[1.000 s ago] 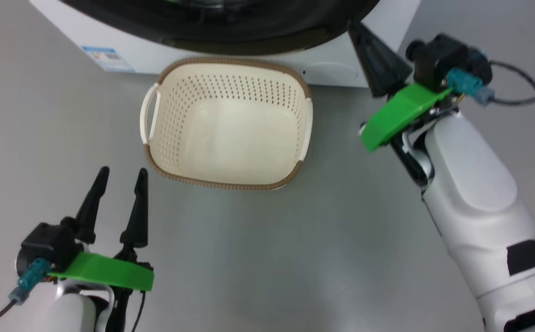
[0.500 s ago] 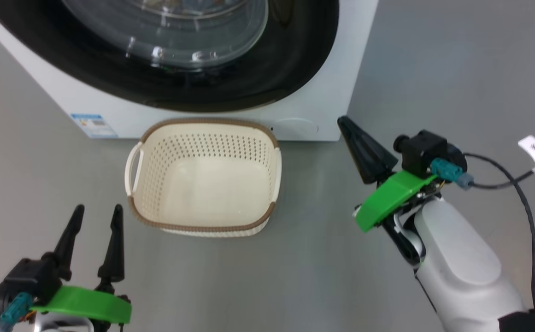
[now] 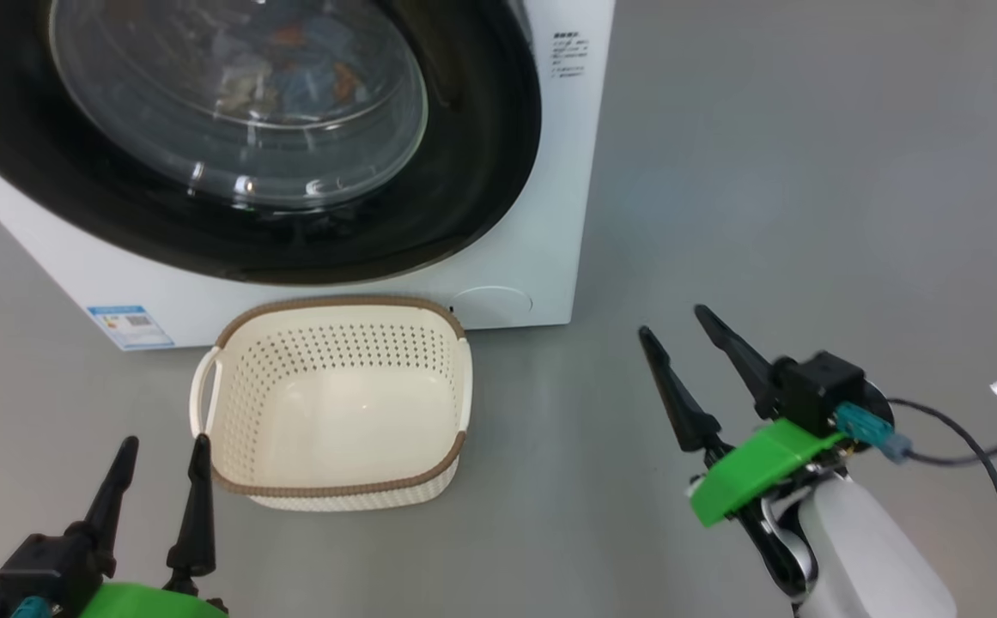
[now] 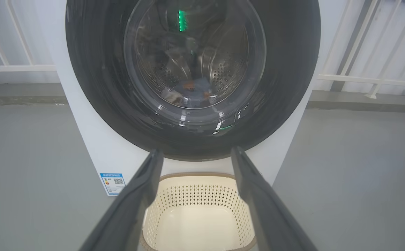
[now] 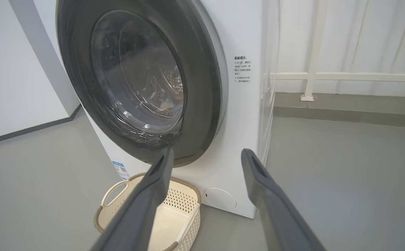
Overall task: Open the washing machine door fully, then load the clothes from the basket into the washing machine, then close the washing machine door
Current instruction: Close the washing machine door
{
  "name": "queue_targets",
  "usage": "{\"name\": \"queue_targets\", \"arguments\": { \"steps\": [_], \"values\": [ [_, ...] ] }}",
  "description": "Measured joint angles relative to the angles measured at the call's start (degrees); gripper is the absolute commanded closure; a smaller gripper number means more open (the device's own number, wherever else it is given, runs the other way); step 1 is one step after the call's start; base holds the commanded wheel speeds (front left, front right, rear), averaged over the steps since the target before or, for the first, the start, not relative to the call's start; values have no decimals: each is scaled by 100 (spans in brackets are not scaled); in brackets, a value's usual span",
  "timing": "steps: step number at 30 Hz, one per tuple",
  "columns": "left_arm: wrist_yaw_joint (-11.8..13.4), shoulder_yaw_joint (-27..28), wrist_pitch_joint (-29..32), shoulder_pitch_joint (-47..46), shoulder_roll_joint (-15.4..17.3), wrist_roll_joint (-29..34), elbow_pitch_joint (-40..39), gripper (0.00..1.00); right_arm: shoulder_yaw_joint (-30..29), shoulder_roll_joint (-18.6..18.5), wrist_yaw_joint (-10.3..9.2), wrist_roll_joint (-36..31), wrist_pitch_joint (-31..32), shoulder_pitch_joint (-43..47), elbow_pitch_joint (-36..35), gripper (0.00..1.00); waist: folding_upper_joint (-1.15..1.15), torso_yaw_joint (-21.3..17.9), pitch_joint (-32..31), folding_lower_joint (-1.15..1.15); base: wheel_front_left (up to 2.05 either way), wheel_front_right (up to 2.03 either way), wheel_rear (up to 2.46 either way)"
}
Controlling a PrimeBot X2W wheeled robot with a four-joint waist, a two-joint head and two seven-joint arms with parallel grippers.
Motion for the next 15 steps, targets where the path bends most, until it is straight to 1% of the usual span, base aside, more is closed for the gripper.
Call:
{"name": "queue_targets", "arguments": {
  "steps": [8,15],
  "values": [
    [0,111,1,137,-47,159,-49,0,-482,44,0,-300,0,873,-446,0,0,-210,-215,0,0,0,0],
    [0,310,1,333,-120,296,-64,0,-703,71,0,-433,0,1446,-794,0,0,-310,-391,0,0,0,0]
  ]
}}
